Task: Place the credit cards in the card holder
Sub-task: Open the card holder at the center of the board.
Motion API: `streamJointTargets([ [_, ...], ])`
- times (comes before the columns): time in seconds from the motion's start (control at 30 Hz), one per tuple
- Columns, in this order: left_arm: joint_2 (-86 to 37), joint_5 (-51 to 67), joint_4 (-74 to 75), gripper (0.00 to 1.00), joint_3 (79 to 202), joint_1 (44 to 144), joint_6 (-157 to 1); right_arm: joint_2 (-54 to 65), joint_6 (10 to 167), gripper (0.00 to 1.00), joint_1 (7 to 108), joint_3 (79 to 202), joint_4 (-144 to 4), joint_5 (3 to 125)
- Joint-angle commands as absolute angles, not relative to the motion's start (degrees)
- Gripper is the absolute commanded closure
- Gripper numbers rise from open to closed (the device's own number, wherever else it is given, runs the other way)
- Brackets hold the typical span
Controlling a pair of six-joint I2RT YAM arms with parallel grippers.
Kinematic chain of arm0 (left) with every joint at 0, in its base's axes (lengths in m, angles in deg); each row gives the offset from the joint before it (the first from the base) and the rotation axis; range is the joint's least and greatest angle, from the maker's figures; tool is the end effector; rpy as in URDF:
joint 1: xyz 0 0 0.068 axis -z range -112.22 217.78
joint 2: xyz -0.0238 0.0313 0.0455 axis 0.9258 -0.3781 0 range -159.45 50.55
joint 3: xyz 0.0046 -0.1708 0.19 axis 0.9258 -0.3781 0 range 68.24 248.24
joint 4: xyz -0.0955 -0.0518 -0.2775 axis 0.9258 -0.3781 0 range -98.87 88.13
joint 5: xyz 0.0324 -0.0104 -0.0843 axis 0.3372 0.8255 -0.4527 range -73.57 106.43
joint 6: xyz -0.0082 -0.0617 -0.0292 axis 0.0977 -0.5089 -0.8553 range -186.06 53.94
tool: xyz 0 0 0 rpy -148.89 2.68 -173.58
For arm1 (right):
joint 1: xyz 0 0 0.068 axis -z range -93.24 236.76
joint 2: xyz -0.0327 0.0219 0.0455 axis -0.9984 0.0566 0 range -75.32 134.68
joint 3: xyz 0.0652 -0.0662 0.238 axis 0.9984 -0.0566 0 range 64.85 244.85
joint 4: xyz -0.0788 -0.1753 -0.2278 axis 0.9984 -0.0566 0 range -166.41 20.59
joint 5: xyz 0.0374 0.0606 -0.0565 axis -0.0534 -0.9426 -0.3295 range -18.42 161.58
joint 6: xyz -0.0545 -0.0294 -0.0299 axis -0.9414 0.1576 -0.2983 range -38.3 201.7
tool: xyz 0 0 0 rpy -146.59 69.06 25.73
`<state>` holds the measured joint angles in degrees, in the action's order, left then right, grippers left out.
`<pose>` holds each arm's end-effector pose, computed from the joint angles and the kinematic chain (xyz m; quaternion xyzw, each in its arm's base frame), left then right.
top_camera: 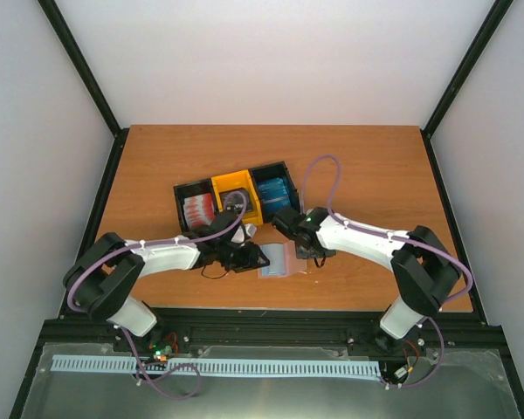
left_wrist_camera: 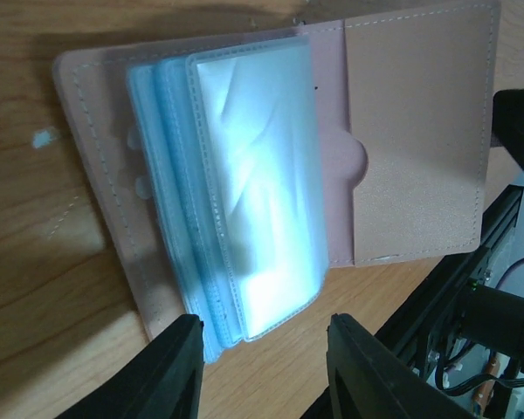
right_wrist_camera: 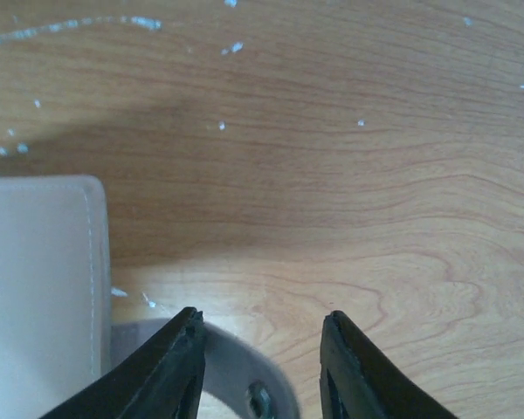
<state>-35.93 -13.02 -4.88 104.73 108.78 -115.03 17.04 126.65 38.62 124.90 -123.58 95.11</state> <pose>0.2136 -0.2220 0.0827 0.0168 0.9205 -0.3875 0.0467 0.2233 0.2157 0.1337 -0.0210 0.9783 -0.1183 0.1686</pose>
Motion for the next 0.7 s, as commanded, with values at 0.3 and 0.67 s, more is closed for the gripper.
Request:
streamJointTargets([
  [0.3, -40.8, -17.5, -0.5, 0.68, 109.4, 108.7, -113.2, 6.1, 124.1, 0.55, 38.9, 128.7, -118.0, 84.1],
  [0.67, -42.5, -17.1, -0.6, 0.70, 109.2, 108.7, -113.8, 2.4, 122.2, 0.66, 38.9, 123.0, -105.0, 66.7],
])
